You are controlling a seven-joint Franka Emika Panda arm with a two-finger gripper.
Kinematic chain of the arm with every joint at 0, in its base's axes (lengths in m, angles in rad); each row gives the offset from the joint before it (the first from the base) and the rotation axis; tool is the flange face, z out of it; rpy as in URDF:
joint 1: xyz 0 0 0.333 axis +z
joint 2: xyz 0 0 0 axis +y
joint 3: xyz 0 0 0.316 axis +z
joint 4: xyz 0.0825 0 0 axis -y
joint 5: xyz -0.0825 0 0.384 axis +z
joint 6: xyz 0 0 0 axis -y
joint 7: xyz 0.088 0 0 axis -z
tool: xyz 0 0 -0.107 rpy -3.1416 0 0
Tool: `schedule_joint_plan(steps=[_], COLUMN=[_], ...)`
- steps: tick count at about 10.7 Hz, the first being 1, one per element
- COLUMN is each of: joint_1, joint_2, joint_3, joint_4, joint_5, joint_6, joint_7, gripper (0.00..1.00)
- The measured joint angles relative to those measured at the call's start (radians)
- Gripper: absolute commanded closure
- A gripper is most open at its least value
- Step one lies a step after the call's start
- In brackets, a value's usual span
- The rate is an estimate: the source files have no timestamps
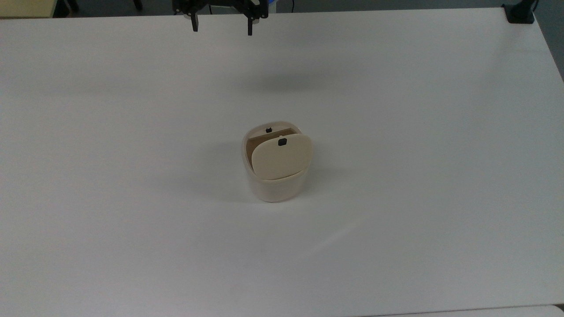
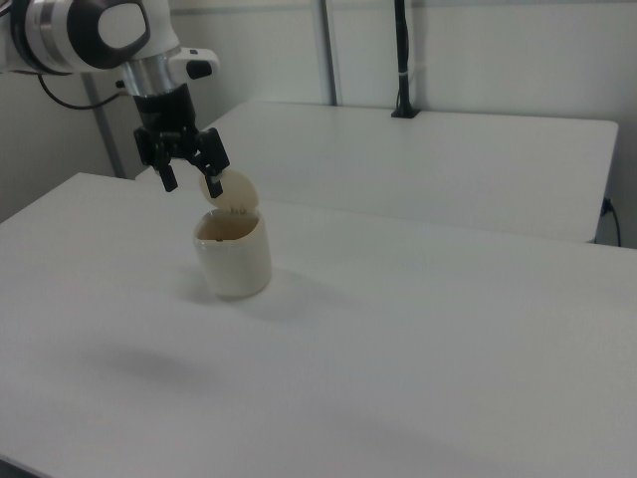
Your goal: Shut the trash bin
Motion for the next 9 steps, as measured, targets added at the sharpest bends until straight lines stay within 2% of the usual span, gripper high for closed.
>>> schedule_joint_plan(steps=[1,3,5,9], joint_1=[0.000,0.000,0.000,0.000], joint_2=[0.000,0.000,0.000,0.000], joint_3=[0.000,0.000,0.000,0.000], joint_4=[0.000,0.000,0.000,0.000], joint_5=[0.000,0.000,0.000,0.000], joint_6=[0.000,0.000,0.000,0.000], joint_7=[0.000,0.000,0.000,-0.002], gripper=[0.18,0.62,1.00,1.00])
